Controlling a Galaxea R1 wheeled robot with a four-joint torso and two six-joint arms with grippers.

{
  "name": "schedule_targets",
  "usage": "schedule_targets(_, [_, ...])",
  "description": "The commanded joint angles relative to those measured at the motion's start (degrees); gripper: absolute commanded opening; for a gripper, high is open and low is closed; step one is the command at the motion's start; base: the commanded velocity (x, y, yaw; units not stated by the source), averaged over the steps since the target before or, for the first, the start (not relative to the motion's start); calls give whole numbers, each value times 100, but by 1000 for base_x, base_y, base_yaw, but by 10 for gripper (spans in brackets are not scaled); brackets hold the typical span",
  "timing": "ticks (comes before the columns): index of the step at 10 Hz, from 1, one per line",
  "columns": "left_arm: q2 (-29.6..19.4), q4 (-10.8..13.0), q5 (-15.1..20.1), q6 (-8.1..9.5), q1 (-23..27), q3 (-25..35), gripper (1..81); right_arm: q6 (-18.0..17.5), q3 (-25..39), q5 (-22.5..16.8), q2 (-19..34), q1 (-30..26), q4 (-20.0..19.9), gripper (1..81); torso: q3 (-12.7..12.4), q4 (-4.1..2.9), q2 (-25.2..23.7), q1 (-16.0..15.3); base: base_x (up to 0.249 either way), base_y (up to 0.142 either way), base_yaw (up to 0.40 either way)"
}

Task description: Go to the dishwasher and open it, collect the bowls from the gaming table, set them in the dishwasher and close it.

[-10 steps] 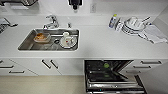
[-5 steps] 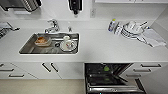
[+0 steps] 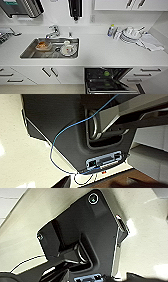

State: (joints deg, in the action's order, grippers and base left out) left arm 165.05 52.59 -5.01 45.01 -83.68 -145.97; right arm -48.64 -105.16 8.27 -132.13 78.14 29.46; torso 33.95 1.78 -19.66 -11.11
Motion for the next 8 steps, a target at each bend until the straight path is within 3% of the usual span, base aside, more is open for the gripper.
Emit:
schedule_targets(1, [-42, 14, 220, -10, -110, -46, 811, 30, -355, 44, -184, 242, 156, 811, 0, 0, -562, -361, 0, 0, 0])
schedule_targets(4, [-33, 14, 185, -10, -110, -72, 811, 13, -628, 44, -509, 269, 174, 811, -2, 0, -1165, -741, 0, 0, 0])
schedule_targets(7, [-24, 14, 185, -10, -110, -134, 811, -67, -637, 237, -519, -48, 86, 811, -5, 0, -1734, -1095, 0, 0, 0])
schedule_targets(8, [-24, 14, 185, -10, -110, -134, 811, -268, -575, 237, -519, -197, 50, 811, -7, 0, -1930, -1220, 0, 0, 0])
